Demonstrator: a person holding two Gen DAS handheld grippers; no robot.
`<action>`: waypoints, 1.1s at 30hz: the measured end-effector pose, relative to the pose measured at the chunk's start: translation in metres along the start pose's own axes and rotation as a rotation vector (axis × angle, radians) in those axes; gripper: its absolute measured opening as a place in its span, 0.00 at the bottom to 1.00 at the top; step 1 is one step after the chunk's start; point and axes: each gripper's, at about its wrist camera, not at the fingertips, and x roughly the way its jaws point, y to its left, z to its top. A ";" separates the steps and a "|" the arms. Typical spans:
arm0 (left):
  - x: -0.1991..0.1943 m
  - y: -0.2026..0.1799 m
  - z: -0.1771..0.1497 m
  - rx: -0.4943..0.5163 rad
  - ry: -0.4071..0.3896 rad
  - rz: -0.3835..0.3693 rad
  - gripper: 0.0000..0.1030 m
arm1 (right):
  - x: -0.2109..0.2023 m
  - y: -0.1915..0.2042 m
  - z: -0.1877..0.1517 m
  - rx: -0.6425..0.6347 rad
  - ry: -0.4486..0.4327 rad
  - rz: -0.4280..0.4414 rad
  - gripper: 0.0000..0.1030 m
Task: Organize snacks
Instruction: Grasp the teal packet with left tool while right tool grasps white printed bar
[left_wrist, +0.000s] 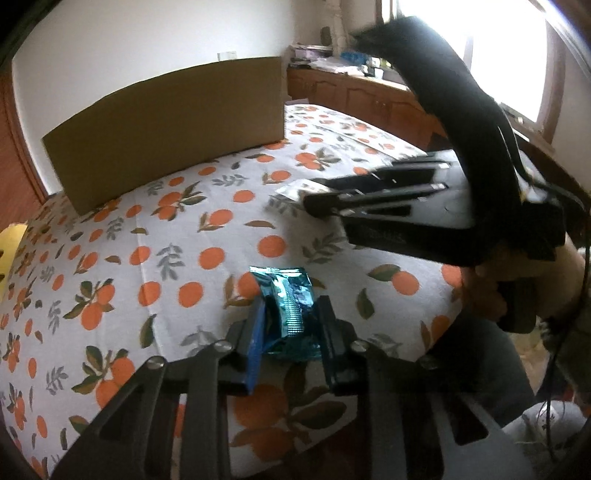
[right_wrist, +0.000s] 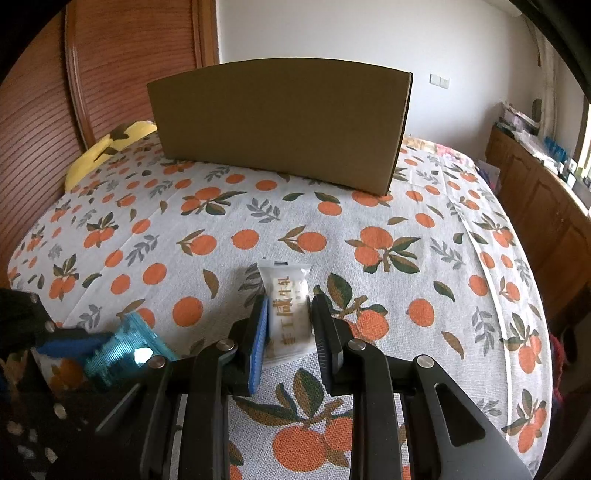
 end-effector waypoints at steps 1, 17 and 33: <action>-0.002 0.004 0.000 -0.014 -0.005 -0.005 0.23 | 0.000 0.000 0.000 -0.004 -0.001 -0.004 0.21; -0.034 0.030 0.008 -0.078 -0.094 -0.003 0.24 | -0.003 -0.003 0.000 0.063 -0.004 0.042 0.19; -0.062 0.049 0.026 -0.095 -0.161 0.039 0.24 | -0.048 0.011 0.020 0.055 -0.104 0.089 0.19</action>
